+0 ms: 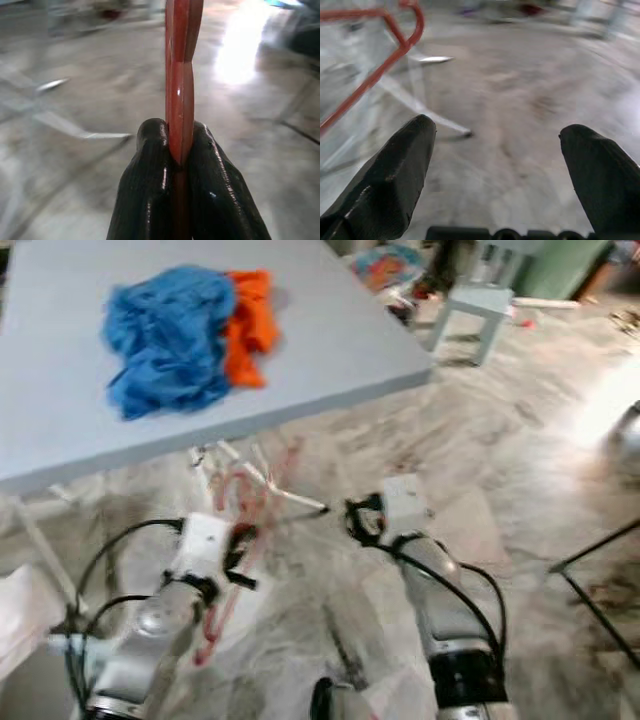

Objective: Hang hanger

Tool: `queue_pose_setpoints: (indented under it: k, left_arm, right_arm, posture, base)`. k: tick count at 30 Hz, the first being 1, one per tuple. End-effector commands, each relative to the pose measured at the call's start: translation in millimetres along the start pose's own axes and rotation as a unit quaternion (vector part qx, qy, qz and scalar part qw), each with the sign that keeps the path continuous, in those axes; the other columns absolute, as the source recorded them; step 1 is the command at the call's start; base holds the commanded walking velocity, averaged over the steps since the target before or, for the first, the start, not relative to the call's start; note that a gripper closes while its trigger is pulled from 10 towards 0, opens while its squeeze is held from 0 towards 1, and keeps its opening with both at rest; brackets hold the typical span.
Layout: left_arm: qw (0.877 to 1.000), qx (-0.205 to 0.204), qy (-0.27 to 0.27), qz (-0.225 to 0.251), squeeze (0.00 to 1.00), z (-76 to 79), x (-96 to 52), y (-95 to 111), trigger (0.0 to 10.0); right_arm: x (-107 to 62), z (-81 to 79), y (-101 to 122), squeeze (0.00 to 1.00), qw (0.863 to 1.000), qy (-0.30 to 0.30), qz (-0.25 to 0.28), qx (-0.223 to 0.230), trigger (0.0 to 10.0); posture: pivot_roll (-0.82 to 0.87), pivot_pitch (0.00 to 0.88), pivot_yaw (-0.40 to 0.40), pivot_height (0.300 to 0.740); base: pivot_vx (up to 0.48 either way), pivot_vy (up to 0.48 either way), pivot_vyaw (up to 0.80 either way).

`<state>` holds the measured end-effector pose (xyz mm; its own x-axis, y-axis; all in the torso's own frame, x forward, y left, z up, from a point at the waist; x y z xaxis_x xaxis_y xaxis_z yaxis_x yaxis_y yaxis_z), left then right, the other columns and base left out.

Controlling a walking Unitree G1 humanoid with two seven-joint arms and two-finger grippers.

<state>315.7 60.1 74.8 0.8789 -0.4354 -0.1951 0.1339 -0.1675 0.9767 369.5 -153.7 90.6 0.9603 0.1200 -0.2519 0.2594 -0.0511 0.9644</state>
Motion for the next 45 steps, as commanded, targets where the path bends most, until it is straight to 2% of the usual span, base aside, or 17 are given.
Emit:
queue_pose_setpoints:
  k: [1, 7, 11, 16, 22, 30, 45]
  left_arm:
    - [1.0, 0.005, 0.013, -0.011, 0.0, -11.2, -6.1, -7, 10.0]
    - [0.999, 0.017, 0.013, -0.028, 0.0, -14.1, -5.8, -21, 10.0]
    - [1.0, 0.0, 0.001, -0.03, 0.0, -14.6, -1.9, -23, 10.0]
    - [1.0, 0.004, 0.005, -0.03, 0.0, -25.2, 7.1, -20, 10.0]
    - [1.0, -0.005, 0.008, -0.029, 0.0, -27.9, 10.2, -21, 10.0]
    - [0.999, -0.018, 0.008, -0.042, 0.0, -24.0, 5.0, -36, 10.0]
    - [0.997, -0.034, -0.026, -0.065, 0.0, -4.8, 4.7, -50, 10.0]
  right_arm:
    - [0.9, -7.6, -7, 0.0, 1.0, 0.001, -0.002, 0.019, 10.0]
    - [-4.5, 3.7, -17, 0.0, 0.999, -0.025, 0.018, 0.028, 10.0]
    - [-8.4, 12.7, -26, 0.0, 0.998, -0.048, 0.016, 0.035, 10.0]
    - [-12.7, 15.6, -33, 0.0, 0.998, -0.055, 0.015, 0.038, 10.0]
    - [-14.4, 16.2, -33, 0.0, 0.998, -0.049, 0.018, 0.021, 10.0]
    - [-12.8, 25.0, -30, 0.0, 0.999, -0.051, 0.017, 0.004, 10.0]
    - [-14.3, 19.7, -31, 0.0, 0.999, -0.033, 0.011, -0.022, 10.0]
  posture:
    - [0.05, 0.179, -0.043, 0.74]
    - [0.07, 0.118, 0.018, 0.74]
    - [0.06, 0.083, 0.04, 0.74]
    - [0.05, 0.062, 0.044, 0.74]
    - [0.03, 0.054, 0.026, 0.74]
    - [0.02, 0.058, 0.0, 0.74]
    - [-0.01, 0.064, -0.023, 0.74]
  base:
    - [0.296, 0.0, -0.78]
    - [0.222, 0.0, -0.16]
    - [0.27, 0.0, 0.0]
    - [0.297, 0.0, -0.46]
    - [0.35, 0.0, -0.8]
    - [0.393, 0.0, -0.8]
    - [0.368, 0.0, -0.8]
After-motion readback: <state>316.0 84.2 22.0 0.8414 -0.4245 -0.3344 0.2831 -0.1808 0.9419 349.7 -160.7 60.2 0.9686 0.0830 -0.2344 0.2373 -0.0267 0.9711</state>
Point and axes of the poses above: a point about 5 cm out from each wrist's last joint towards the gripper, its own x axis pointing out of the wrist towards the gripper, its own y axis along the axis of the wrist's last joint, z = x × y, the point moved 5 cm from there along x, pointing out of the wrist towards the gripper, and after that the axes turned 5 degrees about x, right-handed, at the moved point
